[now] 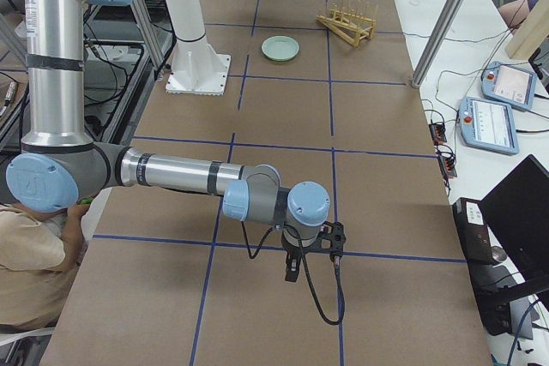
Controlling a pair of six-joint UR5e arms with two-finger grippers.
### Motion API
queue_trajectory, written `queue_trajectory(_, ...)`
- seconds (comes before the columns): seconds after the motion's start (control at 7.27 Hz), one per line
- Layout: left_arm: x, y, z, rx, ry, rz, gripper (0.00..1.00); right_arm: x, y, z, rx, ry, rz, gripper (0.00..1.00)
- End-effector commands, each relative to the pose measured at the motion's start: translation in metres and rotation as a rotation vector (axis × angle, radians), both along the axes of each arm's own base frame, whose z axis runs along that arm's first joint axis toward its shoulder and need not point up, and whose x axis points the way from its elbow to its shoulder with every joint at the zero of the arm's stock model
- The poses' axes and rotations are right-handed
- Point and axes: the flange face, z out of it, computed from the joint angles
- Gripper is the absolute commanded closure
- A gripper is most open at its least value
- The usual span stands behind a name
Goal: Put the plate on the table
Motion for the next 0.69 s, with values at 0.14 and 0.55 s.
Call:
queue_trajectory(0.14, -0.002, -0.008, -0.016, 0.022, -0.003, -0.008, 0.00, 0.000, -0.001, -0.001, 0.003, 0.000, 0.000, 0.00)
queue_trajectory(0.55, -0.002, -0.025, -0.042, -0.015, -0.002, -0.009, 0.00, 0.000, 0.000, 0.000, 0.001, 0.000, 0.000, 0.00)
